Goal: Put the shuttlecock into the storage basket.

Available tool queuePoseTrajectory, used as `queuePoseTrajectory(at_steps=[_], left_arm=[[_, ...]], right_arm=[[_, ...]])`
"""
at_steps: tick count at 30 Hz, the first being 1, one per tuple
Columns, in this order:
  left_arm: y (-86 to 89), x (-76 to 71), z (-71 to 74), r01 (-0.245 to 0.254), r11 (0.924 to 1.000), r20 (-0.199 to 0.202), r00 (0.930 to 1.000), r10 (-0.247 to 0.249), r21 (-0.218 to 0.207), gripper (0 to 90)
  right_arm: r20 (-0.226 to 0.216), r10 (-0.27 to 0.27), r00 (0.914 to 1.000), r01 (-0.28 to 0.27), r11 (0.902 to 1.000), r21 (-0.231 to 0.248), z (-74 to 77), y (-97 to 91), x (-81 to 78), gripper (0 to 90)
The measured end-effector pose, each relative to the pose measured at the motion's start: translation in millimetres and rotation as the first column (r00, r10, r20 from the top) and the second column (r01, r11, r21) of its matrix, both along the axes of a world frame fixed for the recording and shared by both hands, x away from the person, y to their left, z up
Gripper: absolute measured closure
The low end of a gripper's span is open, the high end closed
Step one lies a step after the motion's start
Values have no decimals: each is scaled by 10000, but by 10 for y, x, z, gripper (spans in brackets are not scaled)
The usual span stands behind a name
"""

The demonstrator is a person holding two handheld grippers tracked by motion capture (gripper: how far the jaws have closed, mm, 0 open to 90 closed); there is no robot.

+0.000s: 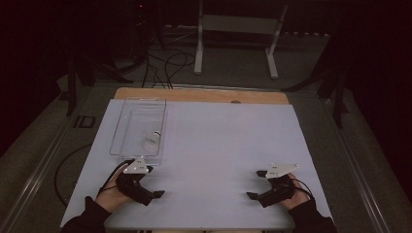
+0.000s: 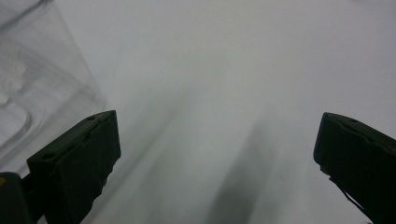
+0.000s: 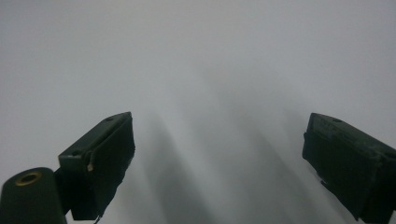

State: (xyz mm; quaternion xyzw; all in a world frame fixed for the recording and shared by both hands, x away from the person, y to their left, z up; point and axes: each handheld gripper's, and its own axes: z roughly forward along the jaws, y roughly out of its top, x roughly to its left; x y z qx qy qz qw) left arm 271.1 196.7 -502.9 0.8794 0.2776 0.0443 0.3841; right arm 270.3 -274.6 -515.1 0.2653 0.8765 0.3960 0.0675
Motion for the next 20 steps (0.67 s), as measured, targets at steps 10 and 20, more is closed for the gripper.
queuePoseTrajectory(at_steps=[10, 20], left_arm=[[9, -2, -70, -220, 9995, 29, 9998, 219, 221, 12], [9, -3, -55, -262, 9996, 287, 9992, 265, -118, 12]], right_arm=[[42, -61, 10000, 61, 10000, -40, -35, -3, 5, 89], [102, 11, 9999, -11, 10000, -62, -29, 15, 6, 89]])
